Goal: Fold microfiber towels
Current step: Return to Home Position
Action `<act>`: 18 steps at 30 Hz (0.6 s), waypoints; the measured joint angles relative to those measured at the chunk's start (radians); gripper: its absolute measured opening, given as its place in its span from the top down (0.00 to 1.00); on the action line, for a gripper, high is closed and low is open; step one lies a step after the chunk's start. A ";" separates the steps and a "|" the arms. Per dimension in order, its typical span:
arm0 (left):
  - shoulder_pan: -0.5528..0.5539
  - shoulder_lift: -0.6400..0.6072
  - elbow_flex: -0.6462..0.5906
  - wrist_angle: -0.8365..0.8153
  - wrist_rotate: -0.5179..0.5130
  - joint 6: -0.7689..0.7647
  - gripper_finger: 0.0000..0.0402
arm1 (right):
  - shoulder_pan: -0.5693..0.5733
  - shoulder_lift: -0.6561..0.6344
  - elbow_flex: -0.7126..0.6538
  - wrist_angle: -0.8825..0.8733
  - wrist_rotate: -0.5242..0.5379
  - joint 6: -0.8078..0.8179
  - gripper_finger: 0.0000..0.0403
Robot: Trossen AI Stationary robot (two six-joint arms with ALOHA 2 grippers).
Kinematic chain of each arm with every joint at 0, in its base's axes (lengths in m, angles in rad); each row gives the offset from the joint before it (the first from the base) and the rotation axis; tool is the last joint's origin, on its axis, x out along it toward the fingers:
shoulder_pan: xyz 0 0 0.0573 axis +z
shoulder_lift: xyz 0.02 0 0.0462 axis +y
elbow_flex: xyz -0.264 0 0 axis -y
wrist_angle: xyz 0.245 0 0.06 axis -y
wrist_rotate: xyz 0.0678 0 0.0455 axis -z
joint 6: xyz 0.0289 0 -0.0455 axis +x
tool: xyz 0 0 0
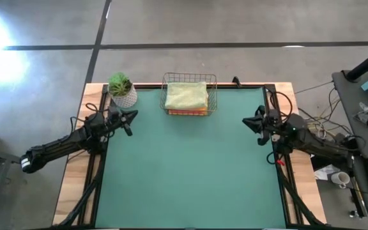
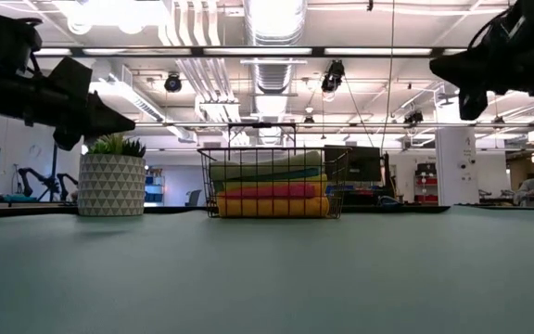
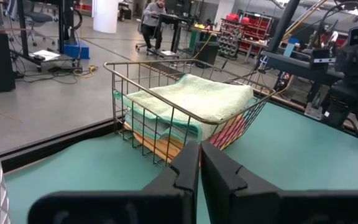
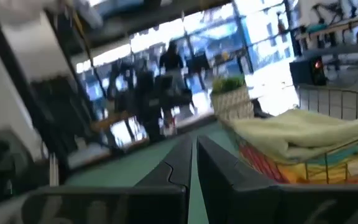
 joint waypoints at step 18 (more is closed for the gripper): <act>0.001 0.003 0.000 0.000 0.001 0.000 1.00 | 0.000 0.018 -0.030 -0.125 0.137 -0.097 0.96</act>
